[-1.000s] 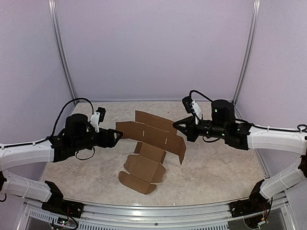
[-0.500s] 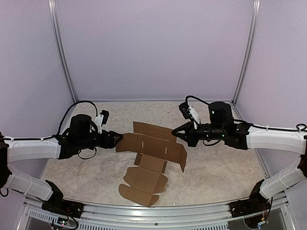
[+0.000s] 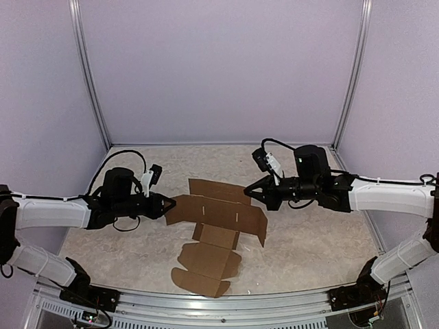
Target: Fold the paper box
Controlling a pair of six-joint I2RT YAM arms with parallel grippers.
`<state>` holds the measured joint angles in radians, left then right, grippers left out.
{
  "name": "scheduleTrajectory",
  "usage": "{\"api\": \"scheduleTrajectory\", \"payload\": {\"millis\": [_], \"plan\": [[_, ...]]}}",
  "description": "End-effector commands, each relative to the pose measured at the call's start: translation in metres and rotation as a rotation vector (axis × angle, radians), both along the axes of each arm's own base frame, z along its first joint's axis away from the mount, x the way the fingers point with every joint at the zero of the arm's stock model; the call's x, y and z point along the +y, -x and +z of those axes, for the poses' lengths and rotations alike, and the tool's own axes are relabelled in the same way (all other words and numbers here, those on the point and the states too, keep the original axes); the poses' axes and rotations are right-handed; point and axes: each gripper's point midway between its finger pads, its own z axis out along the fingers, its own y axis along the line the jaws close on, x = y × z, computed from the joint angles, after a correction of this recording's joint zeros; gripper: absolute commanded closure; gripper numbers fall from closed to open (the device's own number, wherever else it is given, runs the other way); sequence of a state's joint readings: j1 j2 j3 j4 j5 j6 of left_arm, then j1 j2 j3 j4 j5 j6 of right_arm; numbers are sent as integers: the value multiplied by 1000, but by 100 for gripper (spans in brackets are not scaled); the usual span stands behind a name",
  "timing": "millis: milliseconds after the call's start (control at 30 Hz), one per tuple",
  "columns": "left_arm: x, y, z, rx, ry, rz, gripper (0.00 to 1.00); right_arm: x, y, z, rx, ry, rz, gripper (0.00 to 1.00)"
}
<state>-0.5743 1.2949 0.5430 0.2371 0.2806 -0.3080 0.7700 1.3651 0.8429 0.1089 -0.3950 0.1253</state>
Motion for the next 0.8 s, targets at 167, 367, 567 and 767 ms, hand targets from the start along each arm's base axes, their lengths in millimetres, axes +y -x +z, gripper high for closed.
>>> {"api": "scheduleTrajectory", "payload": {"millis": [167,367,567,767], "plan": [[-4,9,-7,15,-9,-45,100,7,-6,3,6,10,-14,100],[-10,14,-2,-21,-102,-71,100,4,-7,-5,-12,61,-13,92],[-23,22,0,-55,-189,-110,100,-3,-15,1,-88,158,-16,61],[-31,24,1,-85,-241,-119,100,-6,-22,16,-164,238,5,45]]}}
